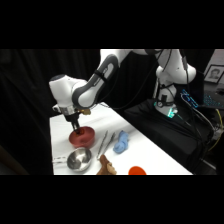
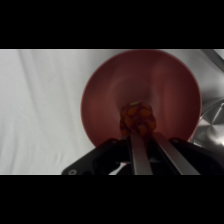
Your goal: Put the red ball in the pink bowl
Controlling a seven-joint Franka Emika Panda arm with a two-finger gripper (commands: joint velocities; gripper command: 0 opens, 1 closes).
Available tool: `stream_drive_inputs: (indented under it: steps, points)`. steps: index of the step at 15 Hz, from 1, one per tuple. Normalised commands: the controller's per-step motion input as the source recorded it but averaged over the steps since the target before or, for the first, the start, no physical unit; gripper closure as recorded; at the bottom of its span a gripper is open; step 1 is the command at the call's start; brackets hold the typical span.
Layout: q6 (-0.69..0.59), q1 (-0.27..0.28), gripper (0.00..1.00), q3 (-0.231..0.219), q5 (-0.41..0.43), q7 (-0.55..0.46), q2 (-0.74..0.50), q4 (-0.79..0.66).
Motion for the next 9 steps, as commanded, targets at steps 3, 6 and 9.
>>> stream_drive_inputs:
  steps: [3,6,9]
  points:
    - [0.02,-0.074,0.98,0.055,0.084,-0.03,0.20,0.26]
    - [-0.02,-0.079,0.66,0.067,0.101,-0.03,0.17,0.26]
    - [-0.11,-0.073,0.58,0.069,0.094,-0.05,0.14,0.26]
